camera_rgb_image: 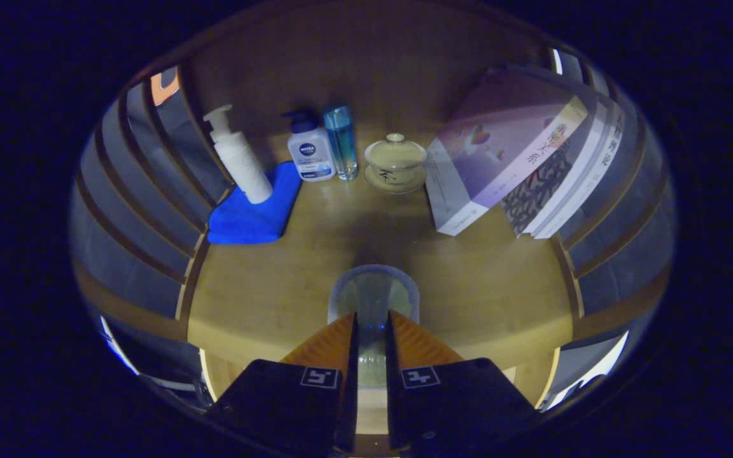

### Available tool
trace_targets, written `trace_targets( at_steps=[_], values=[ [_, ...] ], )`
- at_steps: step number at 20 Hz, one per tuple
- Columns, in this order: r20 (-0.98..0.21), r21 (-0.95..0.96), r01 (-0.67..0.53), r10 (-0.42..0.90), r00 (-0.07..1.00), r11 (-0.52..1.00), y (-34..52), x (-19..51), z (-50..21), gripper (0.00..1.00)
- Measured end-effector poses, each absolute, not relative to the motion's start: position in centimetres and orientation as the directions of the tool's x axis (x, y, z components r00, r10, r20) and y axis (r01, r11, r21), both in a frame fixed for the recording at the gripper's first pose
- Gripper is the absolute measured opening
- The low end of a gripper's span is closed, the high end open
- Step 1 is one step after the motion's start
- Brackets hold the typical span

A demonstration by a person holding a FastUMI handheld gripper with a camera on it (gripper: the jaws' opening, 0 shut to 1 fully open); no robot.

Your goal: Pull open the drawer, take out the items inside it, and place them on the countertop above the cabinet.

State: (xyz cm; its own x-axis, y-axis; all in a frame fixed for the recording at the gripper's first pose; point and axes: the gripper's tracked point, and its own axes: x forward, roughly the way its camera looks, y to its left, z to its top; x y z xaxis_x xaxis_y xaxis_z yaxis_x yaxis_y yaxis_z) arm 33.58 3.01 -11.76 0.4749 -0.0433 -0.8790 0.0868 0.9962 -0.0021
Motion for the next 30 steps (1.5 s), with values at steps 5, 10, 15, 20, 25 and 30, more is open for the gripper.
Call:
trace_targets(
  at_steps=[5, 10, 15, 20, 25, 30],
  values=[
    [-0.877, 0.03, 0.112, -0.028, 0.479, 0.993, 2.6, 34.6, -13.4, 0.23],
    [-0.842, 0.055, 0.074, 0.006, 0.54, 0.996, 3.3, 34.0, -12.9, 0.36],
    [-0.743, 0.044, 0.06, -0.007, 0.67, 0.997, 3.3, 32.6, -10.9, 0.56],
    [-0.683, 0.06, 0.018, 0.028, 0.73, 0.998, 4.2, 29.0, -9.5, 0.76],
    [-0.572, 0.06, -0.02, 0.051, 0.819, 0.998, 4.8, 24.9, -7.1, 0.76],
    [-0.447, 0.028, -0.04, 0.049, 0.893, 0.999, 4.3, 20.1, -5.0, 0.88]
  ],
)
